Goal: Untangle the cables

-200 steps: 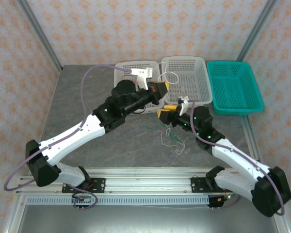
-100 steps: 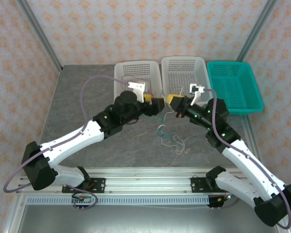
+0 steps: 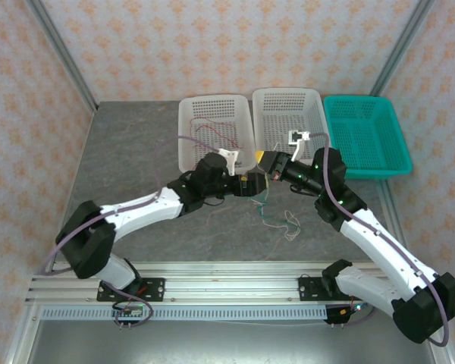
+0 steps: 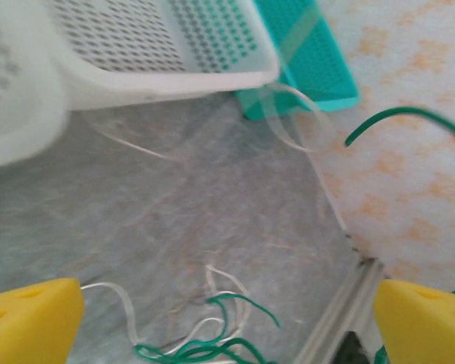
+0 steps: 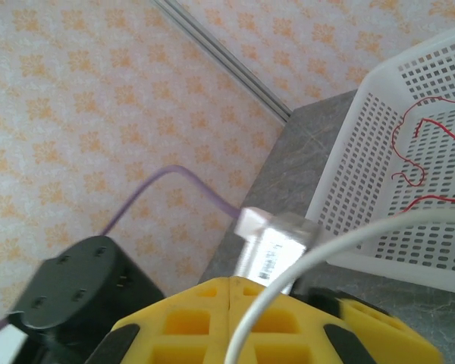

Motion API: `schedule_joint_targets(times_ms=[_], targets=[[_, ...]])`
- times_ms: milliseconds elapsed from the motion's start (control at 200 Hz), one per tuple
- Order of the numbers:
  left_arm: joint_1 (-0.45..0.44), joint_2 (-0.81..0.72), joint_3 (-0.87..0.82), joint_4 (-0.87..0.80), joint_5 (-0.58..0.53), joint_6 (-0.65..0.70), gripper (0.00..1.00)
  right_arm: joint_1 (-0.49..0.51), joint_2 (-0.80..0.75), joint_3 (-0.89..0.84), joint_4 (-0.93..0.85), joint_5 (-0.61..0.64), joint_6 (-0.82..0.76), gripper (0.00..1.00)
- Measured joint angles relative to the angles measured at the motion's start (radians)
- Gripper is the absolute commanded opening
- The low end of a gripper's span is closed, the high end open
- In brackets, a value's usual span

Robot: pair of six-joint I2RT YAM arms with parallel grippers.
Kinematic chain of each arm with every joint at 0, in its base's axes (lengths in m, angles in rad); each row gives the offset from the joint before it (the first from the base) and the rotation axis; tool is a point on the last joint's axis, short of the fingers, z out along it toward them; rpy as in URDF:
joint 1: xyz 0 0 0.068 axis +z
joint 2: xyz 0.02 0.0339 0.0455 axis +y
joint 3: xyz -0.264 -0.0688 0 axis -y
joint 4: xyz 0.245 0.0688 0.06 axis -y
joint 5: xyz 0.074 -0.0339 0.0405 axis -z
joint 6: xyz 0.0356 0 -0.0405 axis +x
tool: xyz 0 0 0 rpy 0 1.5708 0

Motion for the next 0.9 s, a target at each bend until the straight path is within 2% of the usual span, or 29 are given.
schedule_joint_targets(times_ms=[90, 150, 255, 345, 510, 585, 751, 901], targets=[[0.000, 0.053, 0.000, 0.085, 0.060, -0.058, 0.85, 0.000, 0.000, 0.000, 0.020, -0.007, 0.010, 0.00], [0.000, 0.076, 0.000, 0.130, 0.087, -0.087, 0.74, 0.000, 0.000, 0.000, 0.027, -0.010, 0.016, 0.00], [0.000, 0.110, 0.000, 0.210, 0.123, -0.151, 0.30, 0.000, 0.000, 0.000, 0.031, -0.017, 0.021, 0.00], [0.000, 0.131, -0.001, 0.260, 0.138, -0.185, 0.01, -0.001, 0.000, 0.000, 0.031, -0.017, 0.021, 0.00], [0.000, 0.123, -0.030, 0.280, 0.135, -0.201, 0.00, -0.021, -0.026, 0.000, -0.001, -0.001, 0.016, 0.00], [0.000, 0.095, -0.056, 0.239, 0.120, -0.184, 0.00, -0.045, -0.066, 0.000, -0.036, 0.023, 0.011, 0.00], [0.000, -0.013, -0.082, 0.041, -0.001, -0.105, 0.00, -0.137, -0.188, 0.000, -0.092, 0.109, 0.014, 0.00], [0.000, -0.064, -0.145, -0.045, -0.089, -0.080, 0.00, -0.185, -0.241, 0.002, -0.105, 0.183, 0.021, 0.00]])
